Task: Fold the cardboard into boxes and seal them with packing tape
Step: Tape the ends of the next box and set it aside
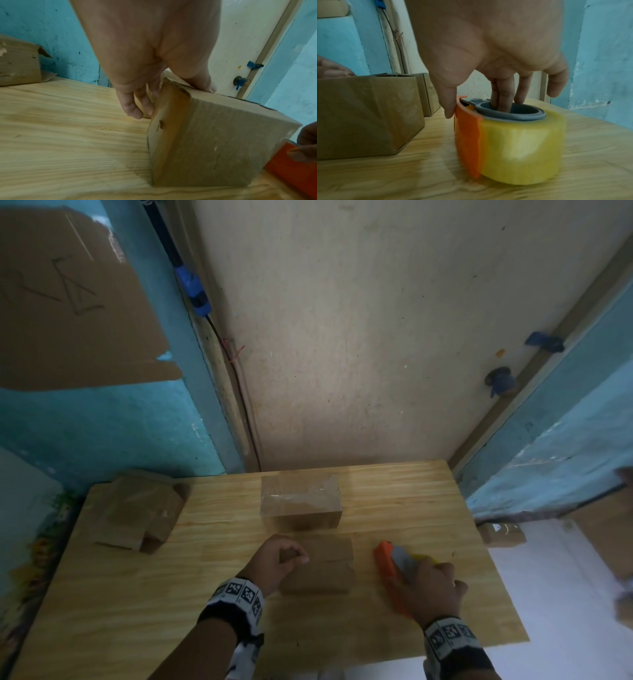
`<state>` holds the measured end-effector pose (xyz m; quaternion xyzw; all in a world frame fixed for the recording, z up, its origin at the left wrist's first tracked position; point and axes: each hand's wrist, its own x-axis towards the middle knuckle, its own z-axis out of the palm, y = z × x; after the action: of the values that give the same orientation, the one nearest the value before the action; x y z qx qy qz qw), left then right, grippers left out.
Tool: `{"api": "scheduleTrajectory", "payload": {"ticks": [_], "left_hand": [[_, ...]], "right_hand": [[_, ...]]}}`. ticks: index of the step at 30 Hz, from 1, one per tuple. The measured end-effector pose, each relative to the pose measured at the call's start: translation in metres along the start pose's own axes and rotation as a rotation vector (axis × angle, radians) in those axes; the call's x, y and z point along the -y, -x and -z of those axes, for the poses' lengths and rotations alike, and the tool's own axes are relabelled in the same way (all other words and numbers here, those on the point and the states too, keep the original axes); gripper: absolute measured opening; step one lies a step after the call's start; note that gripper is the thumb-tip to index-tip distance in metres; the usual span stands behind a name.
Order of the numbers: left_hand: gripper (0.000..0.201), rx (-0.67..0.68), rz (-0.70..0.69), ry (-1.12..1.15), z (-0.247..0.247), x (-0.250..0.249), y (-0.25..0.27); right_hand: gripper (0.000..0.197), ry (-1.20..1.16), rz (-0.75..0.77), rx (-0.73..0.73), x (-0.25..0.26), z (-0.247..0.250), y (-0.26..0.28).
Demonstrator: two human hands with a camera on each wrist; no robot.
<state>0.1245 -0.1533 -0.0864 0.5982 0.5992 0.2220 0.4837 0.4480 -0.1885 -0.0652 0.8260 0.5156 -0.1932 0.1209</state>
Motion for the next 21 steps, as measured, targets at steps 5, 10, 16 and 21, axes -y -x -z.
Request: {"api": "scheduleTrajectory", "payload": {"ticks": [5,10,16,21], "left_hand": [[0.004,0.015,-0.017,-0.049,0.0,0.0,0.002],[0.005,0.002,-0.024,-0.066,-0.003,-0.001,0.004],[0.005,-0.015,-0.047,-0.054,-0.006,0.0,0.008],[0.003,-0.003,-0.069,-0.09,-0.008,0.004,0.009]], "right_hand": [[0.054,-0.02,0.045,0.002,0.002,0.009,0.012],[0.058,-0.183,0.186,0.01,-0.015,0.005,0.0],[0.036,-0.725,0.366,0.053,-0.009,0.02,0.017],[0.033,-0.972,0.38,0.058,0.006,0.045,0.039]]}}
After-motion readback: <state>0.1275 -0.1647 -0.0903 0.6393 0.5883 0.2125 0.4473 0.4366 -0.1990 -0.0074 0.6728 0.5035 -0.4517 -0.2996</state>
